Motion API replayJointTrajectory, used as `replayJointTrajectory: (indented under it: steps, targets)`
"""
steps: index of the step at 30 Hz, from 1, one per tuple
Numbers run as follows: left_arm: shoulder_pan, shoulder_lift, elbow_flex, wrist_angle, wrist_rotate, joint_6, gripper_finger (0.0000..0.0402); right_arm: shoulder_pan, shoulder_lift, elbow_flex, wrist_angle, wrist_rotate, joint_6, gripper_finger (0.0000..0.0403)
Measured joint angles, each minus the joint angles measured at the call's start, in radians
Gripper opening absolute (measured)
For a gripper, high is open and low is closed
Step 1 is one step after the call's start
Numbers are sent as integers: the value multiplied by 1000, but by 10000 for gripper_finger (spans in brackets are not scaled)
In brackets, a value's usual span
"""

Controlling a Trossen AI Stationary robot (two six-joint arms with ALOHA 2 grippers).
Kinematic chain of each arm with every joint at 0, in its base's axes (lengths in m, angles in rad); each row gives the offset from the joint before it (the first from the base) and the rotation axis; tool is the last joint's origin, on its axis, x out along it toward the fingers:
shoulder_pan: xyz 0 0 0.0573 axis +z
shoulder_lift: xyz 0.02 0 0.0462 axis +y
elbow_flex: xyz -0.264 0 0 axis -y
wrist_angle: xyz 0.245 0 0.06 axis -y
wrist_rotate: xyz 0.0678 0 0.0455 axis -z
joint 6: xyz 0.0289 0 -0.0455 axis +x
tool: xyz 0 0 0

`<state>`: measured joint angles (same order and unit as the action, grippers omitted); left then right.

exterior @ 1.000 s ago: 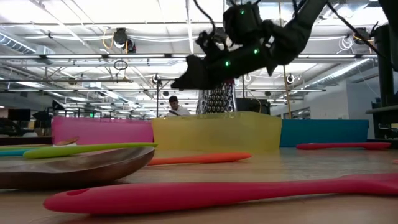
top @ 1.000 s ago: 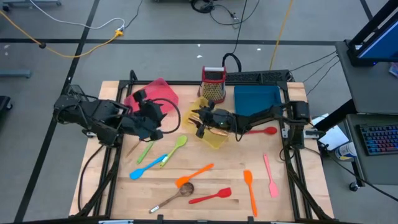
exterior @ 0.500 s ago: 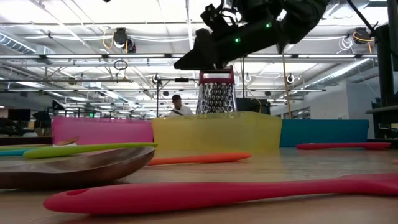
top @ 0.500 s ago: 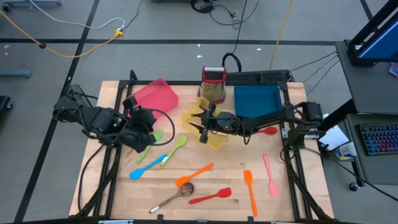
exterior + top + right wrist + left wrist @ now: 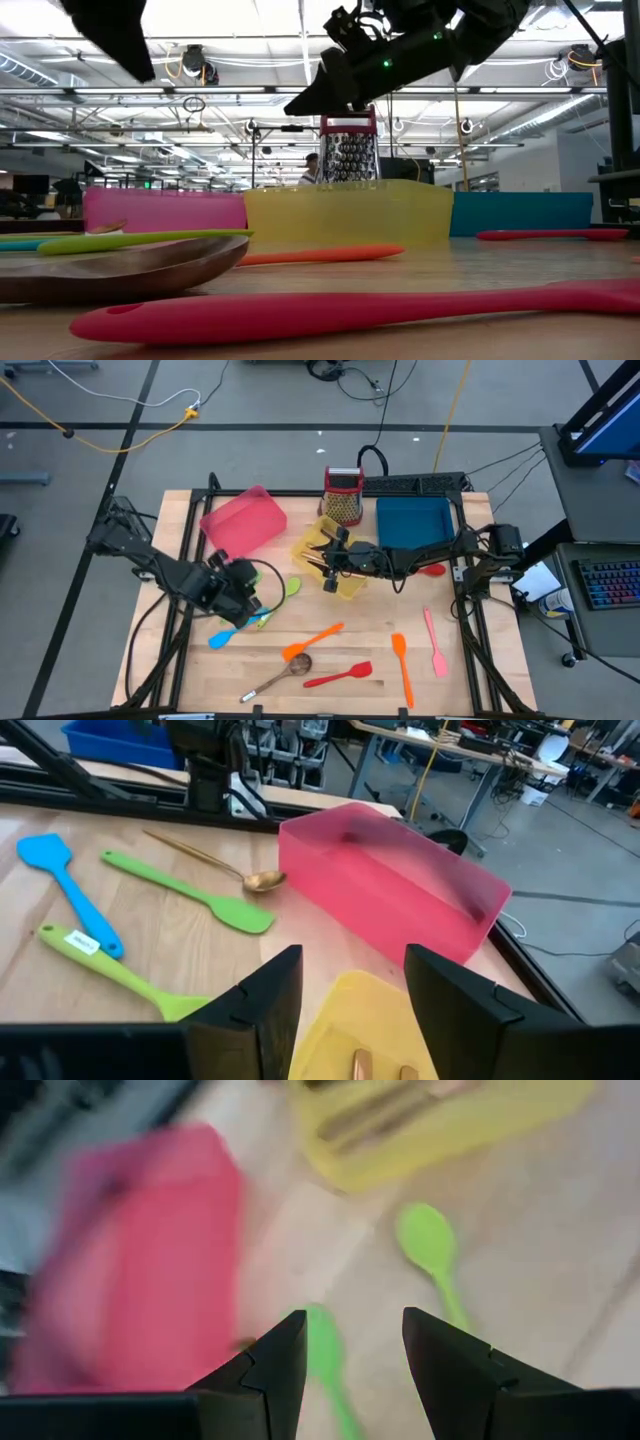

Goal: Pick & Place Kitchen Items
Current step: Put the blue serving spoon into the red bin

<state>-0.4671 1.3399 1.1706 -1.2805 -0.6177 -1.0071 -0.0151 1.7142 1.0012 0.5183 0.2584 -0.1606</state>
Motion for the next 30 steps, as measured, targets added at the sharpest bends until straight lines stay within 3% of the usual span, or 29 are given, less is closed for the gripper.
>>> replayJointTrajectory:
  steps: [16, 26, 30]
  targets:
    - [69, 0, -376, 615, 227, 101, 172, 31, 0, 0, -27, 0, 43, 167]
    - [70, 0, -478, 640, 373, 194, 172, 60, 0, 0, -117, 1, 44, 167]
    - [43, 0, -553, 733, 408, 183, 172, 69, 0, 0, -113, 1, 44, 167]
